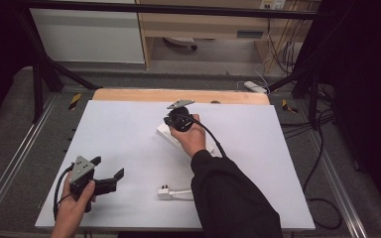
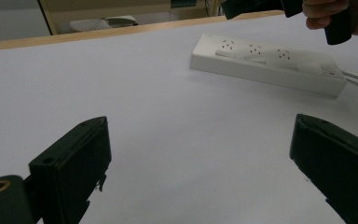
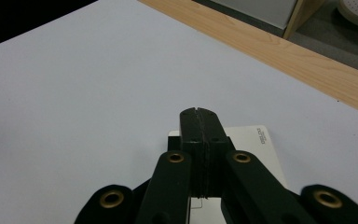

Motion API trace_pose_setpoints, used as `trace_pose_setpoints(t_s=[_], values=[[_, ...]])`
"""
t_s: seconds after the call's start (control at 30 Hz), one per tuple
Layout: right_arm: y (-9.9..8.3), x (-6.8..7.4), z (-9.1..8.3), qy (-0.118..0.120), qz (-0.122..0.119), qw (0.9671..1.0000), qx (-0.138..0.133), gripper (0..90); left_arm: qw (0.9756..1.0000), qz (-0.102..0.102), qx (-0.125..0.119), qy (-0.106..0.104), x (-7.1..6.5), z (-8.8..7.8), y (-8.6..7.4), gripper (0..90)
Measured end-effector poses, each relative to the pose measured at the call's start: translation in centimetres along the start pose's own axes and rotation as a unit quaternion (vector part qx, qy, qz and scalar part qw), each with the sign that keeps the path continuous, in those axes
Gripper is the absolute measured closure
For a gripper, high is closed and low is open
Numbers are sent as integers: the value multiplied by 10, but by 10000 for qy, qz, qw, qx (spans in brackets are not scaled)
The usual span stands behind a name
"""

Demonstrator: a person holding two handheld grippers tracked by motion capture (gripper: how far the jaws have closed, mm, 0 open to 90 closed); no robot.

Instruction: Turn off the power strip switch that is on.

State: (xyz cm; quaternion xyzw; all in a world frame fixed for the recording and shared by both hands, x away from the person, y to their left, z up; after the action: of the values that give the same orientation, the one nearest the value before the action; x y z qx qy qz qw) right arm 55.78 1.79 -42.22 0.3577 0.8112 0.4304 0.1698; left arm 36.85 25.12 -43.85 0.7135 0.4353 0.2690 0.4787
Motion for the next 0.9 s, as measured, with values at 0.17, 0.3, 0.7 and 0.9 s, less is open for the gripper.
trace_pose_setpoints(t_s=[0.17, 0.3, 0.7, 0.9], values=[[-3, 0, 2, -7, -14, 10000, 50, 900, 10000, 4, 9, 3, 0, 0, 0, 51], [-4, 0, 3, -2, -11, 10000, 78, 900, 10000, 21, 21, -7, -1, 1, 0, 51], [-9, 1, 11, -6, 16, 9997, 234, 900, 10000, 18, 20, -19, -1, 1, 0, 51], [-12, 0, 15, -12, 20, 9995, 305, 900, 10000, 18, 23, -29, -1, 1, 0, 51]])
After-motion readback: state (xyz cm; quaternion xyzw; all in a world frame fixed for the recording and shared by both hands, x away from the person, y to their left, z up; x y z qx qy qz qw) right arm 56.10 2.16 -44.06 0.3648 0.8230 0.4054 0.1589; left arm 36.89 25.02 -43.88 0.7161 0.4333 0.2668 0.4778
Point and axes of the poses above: each handheld gripper's, and its own axes: z roughly forward along the jaws, y roughly out of its top, x roughly to its left, the point moved 5 cm from there along z, roughly forward along the jaws
